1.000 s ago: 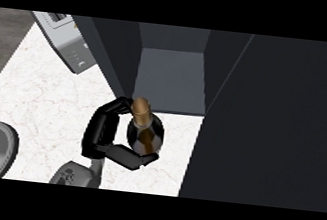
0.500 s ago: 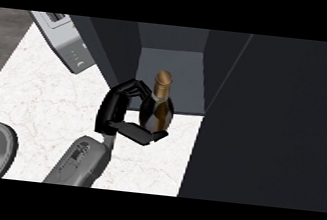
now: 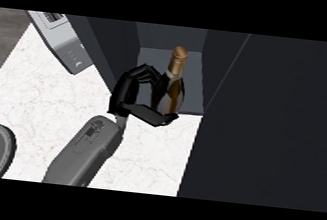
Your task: Pick up the wine, place it into the cabinet and close the cabinet
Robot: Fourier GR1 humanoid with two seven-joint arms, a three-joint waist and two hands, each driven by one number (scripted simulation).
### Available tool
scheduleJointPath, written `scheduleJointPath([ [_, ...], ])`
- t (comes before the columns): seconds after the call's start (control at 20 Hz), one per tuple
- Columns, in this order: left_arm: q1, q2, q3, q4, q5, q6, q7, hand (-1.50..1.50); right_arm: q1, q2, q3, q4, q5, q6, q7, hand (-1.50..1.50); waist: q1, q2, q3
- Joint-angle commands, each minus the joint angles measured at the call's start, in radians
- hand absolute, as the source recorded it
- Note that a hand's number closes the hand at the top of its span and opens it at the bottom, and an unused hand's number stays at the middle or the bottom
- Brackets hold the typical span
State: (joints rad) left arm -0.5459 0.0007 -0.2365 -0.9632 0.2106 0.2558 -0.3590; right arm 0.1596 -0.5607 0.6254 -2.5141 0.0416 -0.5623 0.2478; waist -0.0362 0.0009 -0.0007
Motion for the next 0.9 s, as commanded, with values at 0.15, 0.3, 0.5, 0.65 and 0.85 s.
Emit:
scheduleJointPath([
  [0.15, -0.163, -0.001, 0.018, 0.18, 0.101, 0.01, -0.03, 1.5, 0.071, -0.013, -0.007, -0.175, -0.06, 0.026, 0.037, -1.5, -0.002, 0.003, 0.0],
  [0.3, -0.193, -0.001, -0.025, 0.242, 0.153, 0.054, -0.067, 1.5, 0.078, -0.019, -0.019, -0.203, -0.078, 0.032, 0.032, -1.5, -0.019, 0.004, 0.0],
  [0.5, -0.247, -0.001, -0.042, 0.329, 0.161, 0.083, -0.09, 1.5, 0.109, 0.005, 0.05, -0.196, -0.026, 0.02, 0.007, -1.5, -0.024, 0.002, 0.0],
  [0.65, -0.334, -0.001, -0.064, 0.434, 0.162, 0.118, -0.099, 1.5, 0.063, 0.014, 0.001, -0.139, -0.069, 0.045, -0.026, -1.5, -0.027, 0.01, 0.0],
  [0.85, -0.364, -0.001, -0.069, 0.534, 0.175, 0.139, -0.076, 1.5, 0.078, 0.023, -0.003, -0.121, -0.09, 0.054, -0.041, -1.5, -0.035, 0.014, 0.0],
])
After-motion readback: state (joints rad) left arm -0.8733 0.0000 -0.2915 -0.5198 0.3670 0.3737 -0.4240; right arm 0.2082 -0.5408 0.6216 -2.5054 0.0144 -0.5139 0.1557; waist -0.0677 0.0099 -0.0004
